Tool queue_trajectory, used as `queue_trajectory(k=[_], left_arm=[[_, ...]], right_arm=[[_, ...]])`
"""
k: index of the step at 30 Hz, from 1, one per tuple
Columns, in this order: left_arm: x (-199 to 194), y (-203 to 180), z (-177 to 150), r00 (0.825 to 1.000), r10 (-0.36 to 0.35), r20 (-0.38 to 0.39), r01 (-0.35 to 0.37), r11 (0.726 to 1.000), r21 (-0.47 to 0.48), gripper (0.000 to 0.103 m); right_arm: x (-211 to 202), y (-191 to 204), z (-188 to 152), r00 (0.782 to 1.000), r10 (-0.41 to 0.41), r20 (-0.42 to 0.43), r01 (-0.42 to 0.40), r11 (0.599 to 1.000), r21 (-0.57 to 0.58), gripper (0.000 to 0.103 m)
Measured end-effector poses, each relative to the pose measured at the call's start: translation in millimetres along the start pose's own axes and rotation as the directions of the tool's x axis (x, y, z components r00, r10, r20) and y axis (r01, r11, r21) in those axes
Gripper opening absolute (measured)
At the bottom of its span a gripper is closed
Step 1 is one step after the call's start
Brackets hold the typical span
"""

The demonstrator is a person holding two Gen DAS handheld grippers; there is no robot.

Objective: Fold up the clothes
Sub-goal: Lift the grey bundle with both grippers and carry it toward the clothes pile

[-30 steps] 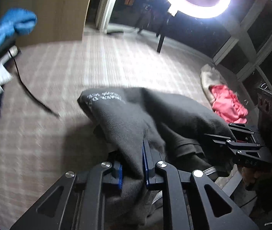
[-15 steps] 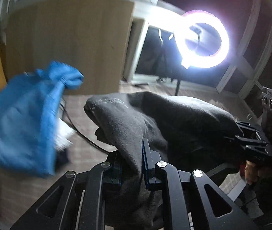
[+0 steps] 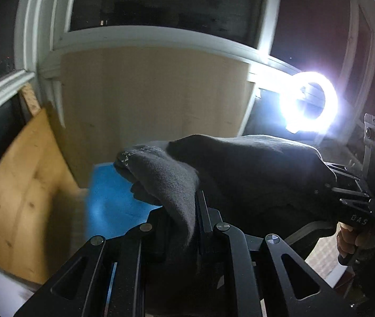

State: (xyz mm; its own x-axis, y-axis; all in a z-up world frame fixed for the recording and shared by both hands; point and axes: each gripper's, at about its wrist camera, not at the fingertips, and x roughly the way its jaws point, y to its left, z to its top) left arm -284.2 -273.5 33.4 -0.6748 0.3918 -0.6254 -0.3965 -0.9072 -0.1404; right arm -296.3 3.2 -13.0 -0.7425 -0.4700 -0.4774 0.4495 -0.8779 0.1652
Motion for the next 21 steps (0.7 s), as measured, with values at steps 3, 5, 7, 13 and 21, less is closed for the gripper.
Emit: queue_trajectory(k=[3,5,7,13,21], left_arm=[[3,32,10,1.0,0.003,0.005,-0.003,1.0,-0.013,0.014],[15,49,11,1.0,0.006,-0.005,-0.006,1.0,-0.009,0.013],[29,63,11,1.0,0.01,-0.024,-0.01,1.0,-0.002,0.014],[118,124,-56,0.955,0.038,-0.295,-0.064,0.995,-0.079,0.018],[58,129,-48,0.991,0.052,-0.121,-0.06,0.996,-0.071,0.032]], right_arm=[[37,11,17,1.0,-0.014,-0.005,0.014,1.0,-0.002,0.014],[60,15,23,1.0,-0.017,-0.01,0.017,1.0,0.01,0.014],[81,16,22,0.999,-0.026,-0.02,0.026,0.999,0.019,0.014],[151,-7,-48,0.959,-0.116,-0.257,0.133,0.99,0.047,0.019],[95,-60,-66,0.969,-0.013,-0.245,0.072,0.97,0.234,0.041]])
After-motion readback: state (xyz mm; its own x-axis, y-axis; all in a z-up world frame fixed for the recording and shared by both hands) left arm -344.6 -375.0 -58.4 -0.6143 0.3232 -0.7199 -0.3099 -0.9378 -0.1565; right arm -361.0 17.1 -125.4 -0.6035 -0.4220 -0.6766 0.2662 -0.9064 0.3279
